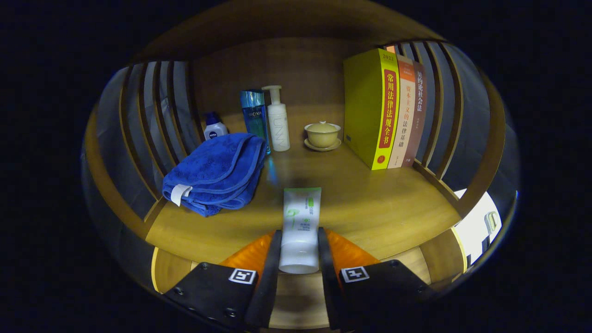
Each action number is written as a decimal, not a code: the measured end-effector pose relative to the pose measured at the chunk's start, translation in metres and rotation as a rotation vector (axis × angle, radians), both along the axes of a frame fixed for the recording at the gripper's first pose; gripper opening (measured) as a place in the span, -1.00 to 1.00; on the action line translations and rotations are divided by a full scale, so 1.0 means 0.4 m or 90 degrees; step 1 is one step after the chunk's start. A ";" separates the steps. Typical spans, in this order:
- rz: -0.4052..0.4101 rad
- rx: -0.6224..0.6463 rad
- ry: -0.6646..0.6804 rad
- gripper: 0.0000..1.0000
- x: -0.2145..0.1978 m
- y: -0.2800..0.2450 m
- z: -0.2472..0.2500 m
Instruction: Pull open the drawer, take out the items inside it, and place them on the countertop above the cabinet.
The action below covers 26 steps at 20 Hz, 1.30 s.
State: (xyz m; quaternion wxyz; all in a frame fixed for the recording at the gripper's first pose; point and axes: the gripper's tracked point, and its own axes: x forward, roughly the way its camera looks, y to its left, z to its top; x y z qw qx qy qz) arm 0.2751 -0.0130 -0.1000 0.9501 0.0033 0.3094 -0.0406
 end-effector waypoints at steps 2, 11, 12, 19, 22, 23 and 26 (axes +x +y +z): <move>0.004 0.003 0.007 0.15 -0.006 0.006 -0.006; 0.015 -0.003 -0.024 0.94 -0.041 0.015 0.052; 0.020 0.000 -0.038 0.94 -0.052 0.020 0.076; 0.115 0.030 -0.188 0.94 -0.222 0.104 0.289; 0.152 0.025 -0.244 0.93 -0.323 0.137 0.336; 0.159 0.027 -0.262 0.93 -0.354 0.145 0.341; 0.157 0.037 -0.316 0.93 -0.453 0.150 0.341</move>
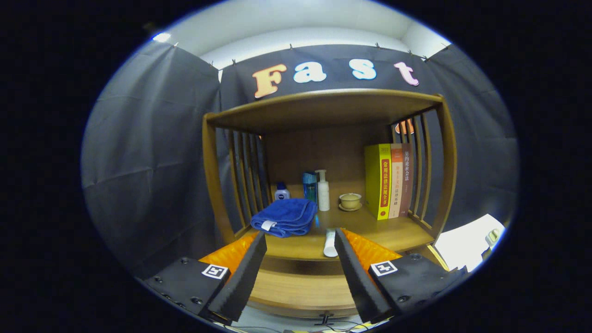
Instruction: Pull open the drawer, take out the items inside it, and place them on the countertop above the cabinet.
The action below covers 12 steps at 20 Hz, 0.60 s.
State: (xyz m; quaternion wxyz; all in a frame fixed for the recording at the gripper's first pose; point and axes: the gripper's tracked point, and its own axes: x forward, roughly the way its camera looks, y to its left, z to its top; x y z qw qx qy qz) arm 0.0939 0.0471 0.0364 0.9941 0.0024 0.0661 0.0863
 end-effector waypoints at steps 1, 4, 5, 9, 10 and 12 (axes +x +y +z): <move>-0.001 0.004 -0.015 0.93 -0.032 -0.001 -0.002; -0.013 -0.003 -0.045 0.93 -0.107 -0.013 -0.032; -0.018 -0.013 -0.051 0.93 -0.129 -0.015 -0.039; -0.046 -0.059 -0.085 0.93 -0.192 -0.032 -0.062; -0.058 -0.061 -0.091 0.93 -0.206 -0.042 -0.070; -0.079 -0.042 -0.098 0.93 -0.223 -0.053 -0.086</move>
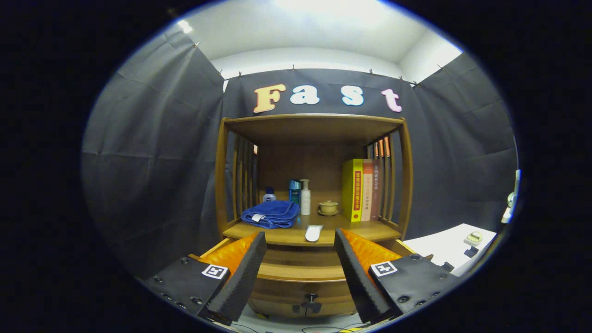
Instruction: Pull open the drawer, take out the items inside it, and place them on the countertop above the cabinet.
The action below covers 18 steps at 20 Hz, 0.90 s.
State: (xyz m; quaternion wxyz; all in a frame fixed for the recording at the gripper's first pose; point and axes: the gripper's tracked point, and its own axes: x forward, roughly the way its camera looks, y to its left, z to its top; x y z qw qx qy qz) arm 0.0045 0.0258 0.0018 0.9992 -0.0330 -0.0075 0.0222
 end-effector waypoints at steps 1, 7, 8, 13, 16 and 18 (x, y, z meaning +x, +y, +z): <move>0.006 0.016 0.000 0.93 0.001 0.004 -0.004; 0.013 0.056 -0.002 0.92 0.010 -0.044 -0.079; 0.006 0.058 0.005 0.92 0.020 -0.057 -0.107; -0.034 0.030 0.001 0.92 0.053 -0.111 -0.215; -0.037 0.033 0.021 0.92 0.068 -0.116 -0.288; -0.039 0.044 0.047 0.93 0.075 -0.119 -0.342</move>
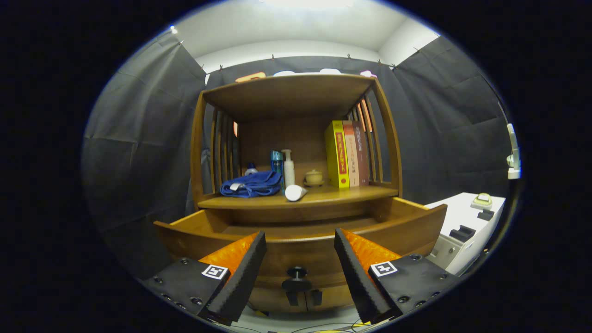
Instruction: Pull open the drawer, take out the items inside it, and place them on the countertop above the cabinet.
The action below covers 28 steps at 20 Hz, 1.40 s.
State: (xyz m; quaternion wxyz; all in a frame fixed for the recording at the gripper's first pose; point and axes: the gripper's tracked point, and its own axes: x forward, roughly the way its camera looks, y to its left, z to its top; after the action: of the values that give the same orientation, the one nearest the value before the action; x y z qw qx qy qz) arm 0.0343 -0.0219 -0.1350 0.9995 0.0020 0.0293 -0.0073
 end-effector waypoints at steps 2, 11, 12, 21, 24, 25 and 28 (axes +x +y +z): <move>0.000 0.010 0.018 0.93 0.011 -0.003 -0.042; 0.004 -0.020 0.039 0.93 0.046 0.030 -0.113; -0.006 -0.013 0.040 0.94 0.046 0.024 -0.118; -0.007 -0.022 0.048 0.94 0.094 0.023 -0.075; -0.007 -0.027 0.055 0.95 0.141 0.021 -0.077; -0.008 -0.027 0.060 0.95 0.156 0.021 -0.078; -0.009 -0.028 0.056 0.94 0.204 0.020 -0.079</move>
State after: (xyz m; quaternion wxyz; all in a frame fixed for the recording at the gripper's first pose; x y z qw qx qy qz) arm 0.1158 -0.0140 -0.1665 0.9970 -0.0200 0.0728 -0.0150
